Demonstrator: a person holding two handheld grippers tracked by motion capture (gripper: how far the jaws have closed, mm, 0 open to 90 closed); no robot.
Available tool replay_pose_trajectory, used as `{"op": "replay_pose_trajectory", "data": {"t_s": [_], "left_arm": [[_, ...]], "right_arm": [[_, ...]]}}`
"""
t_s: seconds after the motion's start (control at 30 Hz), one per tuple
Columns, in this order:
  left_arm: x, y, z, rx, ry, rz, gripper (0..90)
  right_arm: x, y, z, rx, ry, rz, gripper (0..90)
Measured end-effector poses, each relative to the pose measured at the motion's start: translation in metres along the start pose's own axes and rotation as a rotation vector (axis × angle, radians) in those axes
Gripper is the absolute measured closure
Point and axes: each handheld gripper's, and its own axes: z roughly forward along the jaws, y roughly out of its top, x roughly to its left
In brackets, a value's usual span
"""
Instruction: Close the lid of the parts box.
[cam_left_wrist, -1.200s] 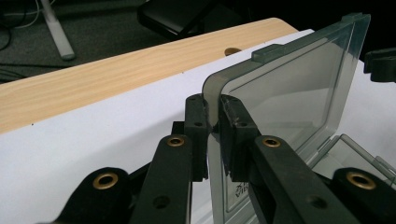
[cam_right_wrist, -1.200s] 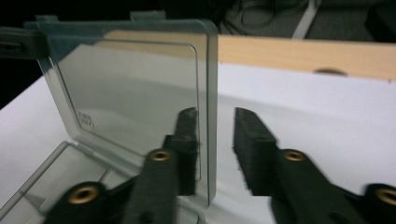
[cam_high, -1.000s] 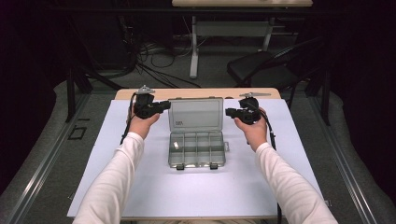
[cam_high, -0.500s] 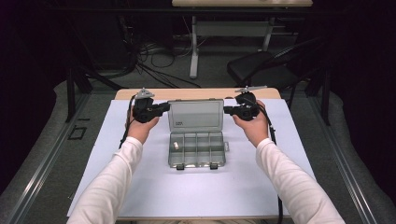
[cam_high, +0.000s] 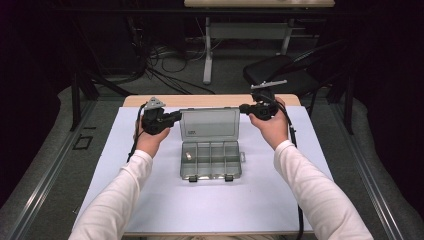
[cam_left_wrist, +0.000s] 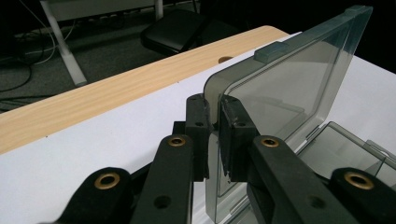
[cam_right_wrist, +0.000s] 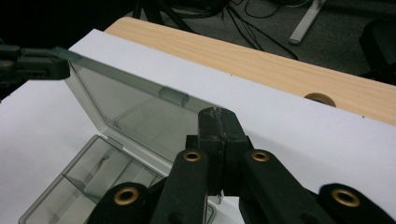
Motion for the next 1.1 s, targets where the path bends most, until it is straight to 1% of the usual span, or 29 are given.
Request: {"op": "replay_pose_trajectory", "data": {"t_s": [0.03, 0.17, 0.37, 0.57, 0.67, 0.77, 0.83, 0.87, 0.97, 1.03, 1.1], "left_arm": [[-0.001, -0.001, 0.000, -0.008, 0.004, 0.001, 83.1], [-0.002, -0.002, -0.001, -0.010, 0.007, 0.010, 83.1], [-0.003, -0.003, -0.002, -0.018, 0.007, 0.019, 83.0], [-0.003, -0.005, -0.003, -0.032, 0.007, 0.021, 83.0], [-0.004, -0.006, -0.004, -0.032, 0.005, 0.021, 82.9], [-0.005, -0.007, -0.004, -0.030, 0.009, 0.029, 82.2], [-0.005, -0.008, -0.003, -0.017, 0.021, 0.037, 80.3], [-0.005, -0.008, -0.004, -0.011, 0.020, 0.039, 79.8], [-0.005, -0.009, -0.005, -0.009, 0.021, 0.034, 77.1], [-0.003, -0.011, -0.007, -0.011, 0.028, 0.018, 72.9], [0.000, -0.012, -0.008, -0.002, 0.033, -0.003, 66.2]], "right_arm": [[0.001, 0.002, 0.000, -0.002, 0.001, 0.001, 90.0], [0.004, 0.010, 0.001, -0.009, -0.002, -0.001, 90.0], [0.007, 0.017, 0.015, 0.009, -0.029, -0.002, 90.0], [0.005, 0.018, 0.029, 0.034, -0.045, 0.023, 90.0], [0.004, 0.016, 0.034, 0.052, -0.040, 0.038, 90.0], [0.003, 0.016, 0.035, 0.052, -0.034, 0.039, 90.0], [0.003, 0.016, 0.035, 0.052, -0.032, 0.040, 90.0], [0.003, 0.015, 0.035, 0.050, -0.031, 0.042, 90.0], [0.003, 0.015, 0.035, 0.050, -0.024, 0.056, 90.0], [0.003, 0.015, 0.035, 0.049, -0.021, 0.056, 89.9], [0.003, 0.014, 0.035, 0.049, -0.019, 0.056, 89.8]]}}
